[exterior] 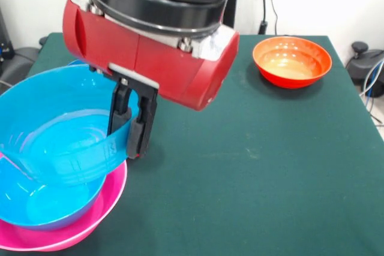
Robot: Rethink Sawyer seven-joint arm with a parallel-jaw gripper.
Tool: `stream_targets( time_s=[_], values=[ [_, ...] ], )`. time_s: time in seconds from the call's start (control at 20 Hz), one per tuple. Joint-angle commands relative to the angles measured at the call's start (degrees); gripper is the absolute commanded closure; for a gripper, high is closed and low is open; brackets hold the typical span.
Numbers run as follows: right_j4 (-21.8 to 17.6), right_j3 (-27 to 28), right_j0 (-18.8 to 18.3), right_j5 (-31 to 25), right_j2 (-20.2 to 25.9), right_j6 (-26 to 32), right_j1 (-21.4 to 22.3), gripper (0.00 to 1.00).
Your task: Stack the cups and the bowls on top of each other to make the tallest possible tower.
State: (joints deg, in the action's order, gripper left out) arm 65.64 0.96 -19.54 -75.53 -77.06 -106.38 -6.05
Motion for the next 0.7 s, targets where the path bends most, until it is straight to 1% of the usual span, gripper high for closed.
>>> stream_targets(
  time_s=[0.05, 0.25, 0.45, 0.7],
  values=[
    [2.17, 0.34, -0.88, 1.94, -4.21, 17.48, -0.8, 1.0],
    [3.0, 0.33, -1.11, 2.4, -5.1, 17.72, -0.96, 1.0],
    [4.97, 0.4, -1.58, 2.32, -7.18, 18.38, -0.88, 1.0],
    [5.08, 0.38, -1.69, 1.83, -7.41, 19.1, -0.63, 1.0]
  ],
)
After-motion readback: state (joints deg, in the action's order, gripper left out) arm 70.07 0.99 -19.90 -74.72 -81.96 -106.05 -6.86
